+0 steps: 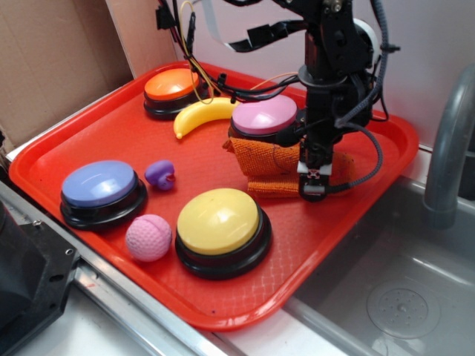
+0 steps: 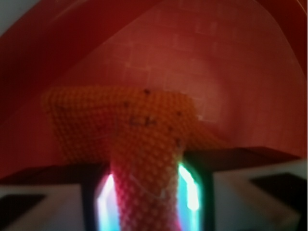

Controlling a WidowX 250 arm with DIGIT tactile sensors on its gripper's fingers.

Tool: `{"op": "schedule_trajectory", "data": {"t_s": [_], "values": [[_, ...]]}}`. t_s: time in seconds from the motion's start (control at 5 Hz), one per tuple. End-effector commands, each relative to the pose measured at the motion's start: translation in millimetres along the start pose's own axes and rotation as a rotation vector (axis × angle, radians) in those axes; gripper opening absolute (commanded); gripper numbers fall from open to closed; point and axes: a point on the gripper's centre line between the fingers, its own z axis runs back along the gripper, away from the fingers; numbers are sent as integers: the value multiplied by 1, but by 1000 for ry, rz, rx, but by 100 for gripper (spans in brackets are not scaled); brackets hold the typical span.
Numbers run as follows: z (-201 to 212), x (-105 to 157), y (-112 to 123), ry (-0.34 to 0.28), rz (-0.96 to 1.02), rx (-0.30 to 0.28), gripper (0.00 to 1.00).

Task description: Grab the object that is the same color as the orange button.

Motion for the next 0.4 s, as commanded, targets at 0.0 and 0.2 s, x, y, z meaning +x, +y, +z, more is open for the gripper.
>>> {"op": "schedule_trajectory", "data": {"t_s": [0.0, 0.2], "values": [[57, -31, 16, 25, 403, 7, 0], [86, -58, 26, 29, 571, -16, 0]]}}
